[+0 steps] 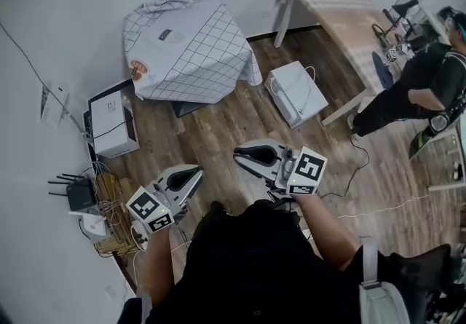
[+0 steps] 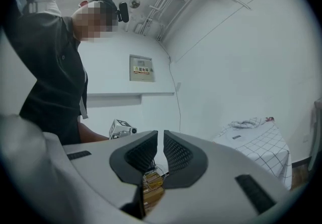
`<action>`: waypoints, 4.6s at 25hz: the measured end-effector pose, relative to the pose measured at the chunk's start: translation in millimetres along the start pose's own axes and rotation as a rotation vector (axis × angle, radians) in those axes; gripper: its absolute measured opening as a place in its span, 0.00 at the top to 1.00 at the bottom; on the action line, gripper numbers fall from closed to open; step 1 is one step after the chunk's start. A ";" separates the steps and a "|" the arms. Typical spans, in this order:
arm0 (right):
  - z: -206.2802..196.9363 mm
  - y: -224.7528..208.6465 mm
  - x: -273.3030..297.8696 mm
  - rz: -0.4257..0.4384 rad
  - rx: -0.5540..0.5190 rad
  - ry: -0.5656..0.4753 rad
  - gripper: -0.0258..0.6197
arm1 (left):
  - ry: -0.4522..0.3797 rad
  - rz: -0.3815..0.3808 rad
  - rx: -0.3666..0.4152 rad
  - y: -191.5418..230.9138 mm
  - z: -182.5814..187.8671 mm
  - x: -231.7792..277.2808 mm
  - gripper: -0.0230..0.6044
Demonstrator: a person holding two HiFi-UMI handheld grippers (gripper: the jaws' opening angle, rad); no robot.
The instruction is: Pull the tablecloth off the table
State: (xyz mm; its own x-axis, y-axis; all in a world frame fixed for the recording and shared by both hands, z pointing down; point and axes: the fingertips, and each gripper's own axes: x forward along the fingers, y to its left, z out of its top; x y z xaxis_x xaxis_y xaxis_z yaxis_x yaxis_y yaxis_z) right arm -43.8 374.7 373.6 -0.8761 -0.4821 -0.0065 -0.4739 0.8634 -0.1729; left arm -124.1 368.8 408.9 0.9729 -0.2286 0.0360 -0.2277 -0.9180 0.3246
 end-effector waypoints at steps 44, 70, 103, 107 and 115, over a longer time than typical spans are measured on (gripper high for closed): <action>32.2 -526.2 171.5 0.054 0.028 0.097 0.81 | 0.091 0.294 -0.049 500.9 112.3 178.0 0.95; -140.6 -788.7 266.3 -0.063 -0.037 0.793 0.62 | 0.669 0.424 0.013 774.9 14.9 143.0 0.68; -204.3 -817.3 261.0 -0.065 -0.095 1.013 0.72 | 0.843 0.480 0.027 810.5 -32.1 152.7 0.83; -204.8 -814.3 260.0 -0.071 -0.063 1.021 0.84 | 0.841 0.489 0.015 811.2 -32.5 152.0 0.92; -189.9 -810.5 257.8 -0.125 -0.004 0.953 0.93 | 0.820 0.495 0.029 808.8 -23.3 154.5 0.95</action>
State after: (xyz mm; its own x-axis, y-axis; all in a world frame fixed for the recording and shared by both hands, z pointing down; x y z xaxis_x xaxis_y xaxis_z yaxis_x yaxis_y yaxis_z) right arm 97.5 -421.3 699.1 -0.5228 -0.2494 0.8152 -0.5675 0.8154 -0.1145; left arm -157.0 -401.5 699.1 0.4899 -0.3048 0.8167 -0.6111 -0.7882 0.0724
